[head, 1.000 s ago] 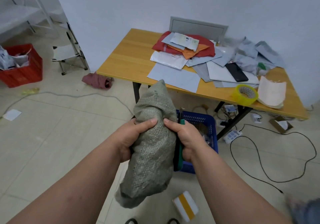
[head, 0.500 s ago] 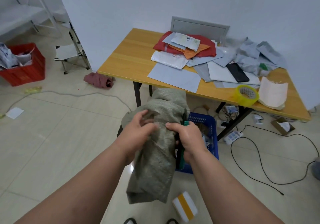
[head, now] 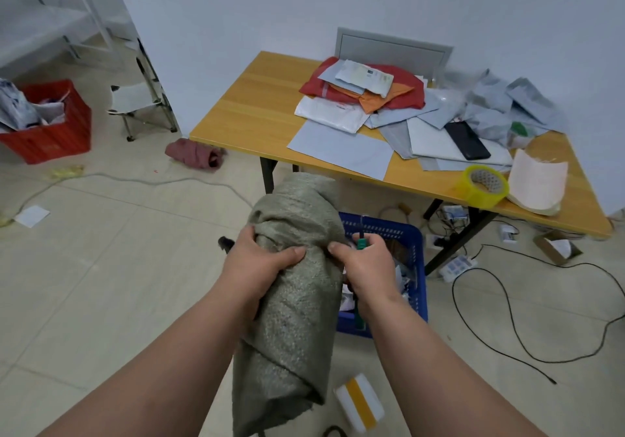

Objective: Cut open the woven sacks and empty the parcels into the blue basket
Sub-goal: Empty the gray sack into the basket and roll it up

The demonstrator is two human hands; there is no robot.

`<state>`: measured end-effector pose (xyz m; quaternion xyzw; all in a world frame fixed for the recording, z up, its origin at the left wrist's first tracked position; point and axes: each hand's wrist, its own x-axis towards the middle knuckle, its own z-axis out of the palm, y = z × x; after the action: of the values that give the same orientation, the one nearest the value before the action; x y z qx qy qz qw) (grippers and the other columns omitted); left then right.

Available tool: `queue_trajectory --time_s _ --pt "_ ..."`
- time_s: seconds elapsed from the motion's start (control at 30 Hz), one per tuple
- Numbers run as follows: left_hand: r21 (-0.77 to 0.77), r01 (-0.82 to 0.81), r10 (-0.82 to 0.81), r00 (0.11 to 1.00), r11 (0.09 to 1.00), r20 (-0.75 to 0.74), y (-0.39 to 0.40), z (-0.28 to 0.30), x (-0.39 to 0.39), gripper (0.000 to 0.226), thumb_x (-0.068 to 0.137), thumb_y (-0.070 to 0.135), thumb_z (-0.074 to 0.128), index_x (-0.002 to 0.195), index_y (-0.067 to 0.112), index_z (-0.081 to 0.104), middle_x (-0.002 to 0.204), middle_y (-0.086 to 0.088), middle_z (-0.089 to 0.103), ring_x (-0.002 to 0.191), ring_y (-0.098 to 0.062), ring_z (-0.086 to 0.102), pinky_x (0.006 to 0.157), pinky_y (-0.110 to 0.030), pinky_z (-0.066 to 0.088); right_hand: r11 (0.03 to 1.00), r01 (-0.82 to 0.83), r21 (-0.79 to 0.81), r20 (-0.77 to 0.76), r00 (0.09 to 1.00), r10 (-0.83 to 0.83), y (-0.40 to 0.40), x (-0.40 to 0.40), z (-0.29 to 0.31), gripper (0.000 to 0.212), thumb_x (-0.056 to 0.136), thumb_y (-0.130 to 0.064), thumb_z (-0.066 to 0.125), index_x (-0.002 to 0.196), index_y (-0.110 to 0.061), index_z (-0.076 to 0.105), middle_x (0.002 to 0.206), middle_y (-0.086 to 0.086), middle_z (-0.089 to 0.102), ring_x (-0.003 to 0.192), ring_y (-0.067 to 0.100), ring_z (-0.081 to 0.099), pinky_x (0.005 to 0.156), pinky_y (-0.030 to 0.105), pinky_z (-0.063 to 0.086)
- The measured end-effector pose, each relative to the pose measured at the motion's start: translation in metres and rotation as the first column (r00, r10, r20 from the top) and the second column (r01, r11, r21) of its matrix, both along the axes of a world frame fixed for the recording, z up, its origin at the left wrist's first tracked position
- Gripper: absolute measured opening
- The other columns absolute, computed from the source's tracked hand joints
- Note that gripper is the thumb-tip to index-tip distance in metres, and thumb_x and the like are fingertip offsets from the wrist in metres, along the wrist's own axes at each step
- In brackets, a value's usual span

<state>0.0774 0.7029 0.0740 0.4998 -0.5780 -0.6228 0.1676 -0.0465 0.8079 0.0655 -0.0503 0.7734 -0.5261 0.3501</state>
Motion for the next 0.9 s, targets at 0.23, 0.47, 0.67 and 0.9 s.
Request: queue_trajectory --time_s 0.23,0.47,0.67,0.9 --pt "-0.469 0.457 -0.306 0.880 0.756 0.364 0.022 0.020 -0.016 0.063 0.072 0.045 0.073 0.125 0.032 0.043 0.115 0.012 0.060 0.104 -0.014 0.061 0.080 -0.028 0.046 0.973 -0.142 -0.180 0.178 0.969 0.174 0.006 0.006 0.004 0.054 0.073 -0.043 0.082 0.115 -0.015 0.063 0.101 0.004 0.072 0.072 0.012 0.068 0.048 0.019 0.050" --pt "0.177 0.113 -0.089 0.987 0.978 -0.137 0.016 0.015 -0.013 0.063 0.086 0.040 0.067 0.142 0.026 0.040 0.122 0.005 0.061 0.106 -0.010 0.061 0.086 -0.027 0.049 0.950 0.133 -0.284 0.416 0.909 -0.003 0.013 -0.017 -0.007 0.035 0.076 -0.009 0.073 0.111 -0.007 0.069 0.106 0.020 0.072 0.099 0.039 0.068 0.090 0.051 0.053" --pt "0.481 0.237 -0.157 0.967 0.844 -0.202 0.001 0.006 -0.007 0.103 0.054 0.053 0.088 0.141 0.029 0.039 0.131 -0.004 0.061 0.112 -0.026 0.064 0.095 -0.045 0.052 0.906 0.065 -0.419 0.621 0.748 0.234 0.022 -0.020 -0.008 0.053 0.069 -0.017 0.071 0.121 -0.006 0.066 0.120 0.021 0.067 0.108 0.037 0.064 0.094 0.048 0.049" --pt "0.045 0.015 -0.013 0.999 0.999 -0.043 0.001 -0.006 -0.022 0.091 0.046 0.032 0.091 0.127 0.029 0.051 0.115 -0.002 0.068 0.102 -0.027 0.067 0.092 -0.047 0.053 0.993 0.113 0.019 -0.008 0.994 -0.113 0.010 -0.024 -0.023 0.041 0.074 -0.034 0.079 0.101 -0.017 0.055 0.100 0.010 0.066 0.083 0.023 0.061 0.079 0.042 0.053"
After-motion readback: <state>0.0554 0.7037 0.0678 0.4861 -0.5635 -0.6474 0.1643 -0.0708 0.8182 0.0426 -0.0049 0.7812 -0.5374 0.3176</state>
